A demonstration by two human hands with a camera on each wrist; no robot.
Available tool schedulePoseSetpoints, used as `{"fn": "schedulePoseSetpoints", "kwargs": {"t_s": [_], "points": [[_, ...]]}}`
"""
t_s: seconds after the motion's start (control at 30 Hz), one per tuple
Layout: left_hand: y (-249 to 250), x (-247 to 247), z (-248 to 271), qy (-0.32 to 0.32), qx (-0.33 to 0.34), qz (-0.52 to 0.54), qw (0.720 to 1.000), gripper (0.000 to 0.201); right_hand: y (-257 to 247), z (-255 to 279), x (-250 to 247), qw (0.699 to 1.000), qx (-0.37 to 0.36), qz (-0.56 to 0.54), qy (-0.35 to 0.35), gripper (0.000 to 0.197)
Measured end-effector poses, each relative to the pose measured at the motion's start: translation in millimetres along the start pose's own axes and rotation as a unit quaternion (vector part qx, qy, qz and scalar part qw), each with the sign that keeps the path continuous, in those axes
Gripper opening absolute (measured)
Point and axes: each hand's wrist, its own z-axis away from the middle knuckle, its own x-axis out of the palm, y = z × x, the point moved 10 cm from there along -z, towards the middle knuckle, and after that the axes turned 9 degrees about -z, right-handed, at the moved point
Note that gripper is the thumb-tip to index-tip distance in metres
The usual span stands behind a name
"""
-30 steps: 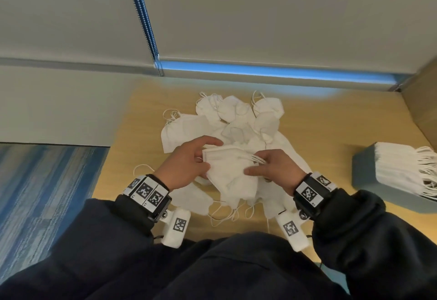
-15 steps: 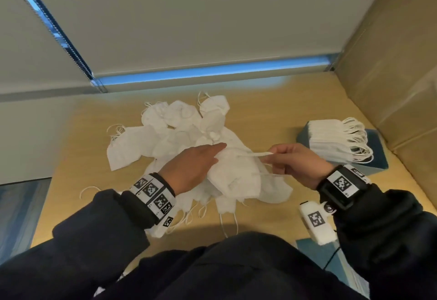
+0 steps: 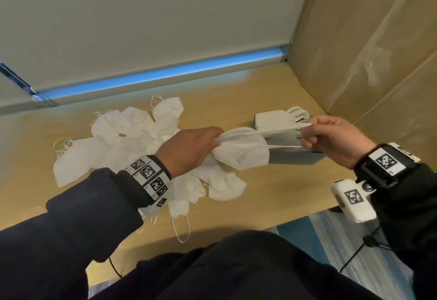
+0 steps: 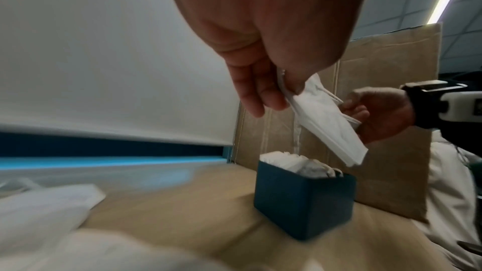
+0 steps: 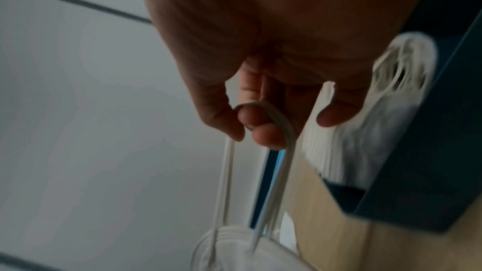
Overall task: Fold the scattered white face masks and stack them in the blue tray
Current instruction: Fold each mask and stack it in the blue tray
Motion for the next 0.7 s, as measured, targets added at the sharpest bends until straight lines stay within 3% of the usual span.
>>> {"fn": "schedulePoseSetpoints", "kwargs": {"t_s": [0.23,0.27,0.33,0.5,0.57,0.7], "points": [[60.8,18.1,-90.0,0.083,0.037,-0.032,0.995,0.035,-26.8,-24.9,-49.0,0.987,-0.109,0.057,0.101,0.010],[64.9,24.9,-96.9,0.084,0.036,-0.030,0.995,0.036,-26.6,-27.1,-58.6,0.985,-0.110,0.062,0.117,0.004],[66.9,42.5,-105.5,0.058,0.027,-0.018,0.998,0.038,-20.2,-29.9,-80.6,0.980,-0.099,0.097,0.142,0.012],[75.9,90.2,-106.7,0.001,0.060,-0.054,0.997,0.021,14.7,-26.7,-110.0,0.963,-0.043,0.232,0.127,0.008],[72.0,97.2,-107.6,0.028,0.055,-0.076,0.995,0.016,17.9,-29.2,-111.4,0.949,-0.052,0.287,0.119,0.010],[61.0,97.8,-114.1,0.040,-0.016,-0.043,0.998,0.026,17.5,-41.3,-114.4,0.921,-0.049,0.366,0.122,0.013]]}}
